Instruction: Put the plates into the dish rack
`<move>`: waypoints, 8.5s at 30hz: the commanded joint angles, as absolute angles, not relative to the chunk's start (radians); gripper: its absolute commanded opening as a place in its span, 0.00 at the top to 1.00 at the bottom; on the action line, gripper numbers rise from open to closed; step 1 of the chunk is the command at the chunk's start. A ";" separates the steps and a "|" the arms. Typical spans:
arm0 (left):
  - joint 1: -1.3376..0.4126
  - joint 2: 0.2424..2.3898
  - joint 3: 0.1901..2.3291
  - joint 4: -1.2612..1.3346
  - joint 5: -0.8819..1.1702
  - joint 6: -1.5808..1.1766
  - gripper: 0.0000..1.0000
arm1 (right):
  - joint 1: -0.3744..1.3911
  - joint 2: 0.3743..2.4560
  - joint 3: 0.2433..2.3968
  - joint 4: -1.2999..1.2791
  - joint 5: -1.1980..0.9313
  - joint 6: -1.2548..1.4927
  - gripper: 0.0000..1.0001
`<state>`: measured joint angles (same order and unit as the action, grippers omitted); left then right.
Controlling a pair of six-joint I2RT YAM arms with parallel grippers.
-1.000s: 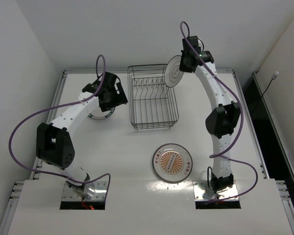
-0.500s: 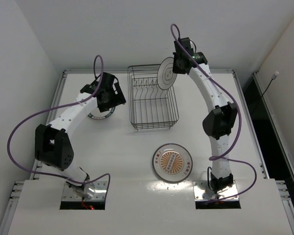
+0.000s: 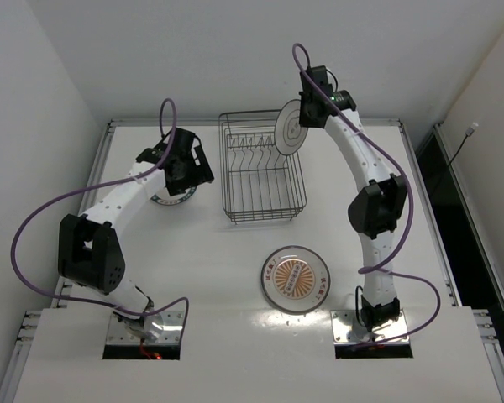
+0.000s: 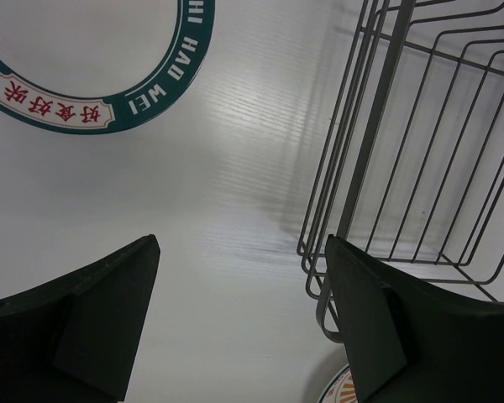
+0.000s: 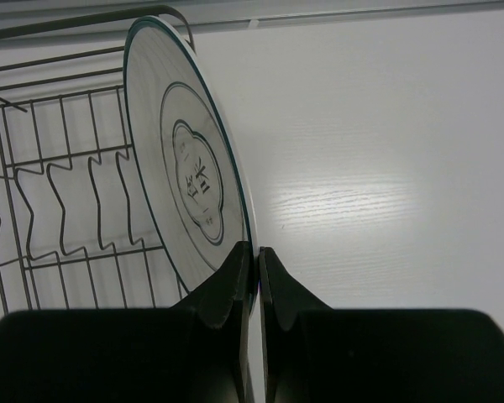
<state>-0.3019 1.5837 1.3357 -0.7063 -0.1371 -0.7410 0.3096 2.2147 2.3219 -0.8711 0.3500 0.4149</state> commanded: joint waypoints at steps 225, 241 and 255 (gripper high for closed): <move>-0.290 2.197 1.549 -0.578 -0.569 -0.354 0.32 | 0.451 1.649 2.258 -1.215 0.167 0.348 0.40; -0.230 2.076 1.709 -0.699 -0.335 -0.480 1.00 | 0.385 1.733 2.329 -1.226 0.091 0.348 0.41; -0.239 1.755 1.774 -0.561 -0.153 -0.798 1.00 | 0.357 1.687 2.264 -1.206 0.028 0.348 0.46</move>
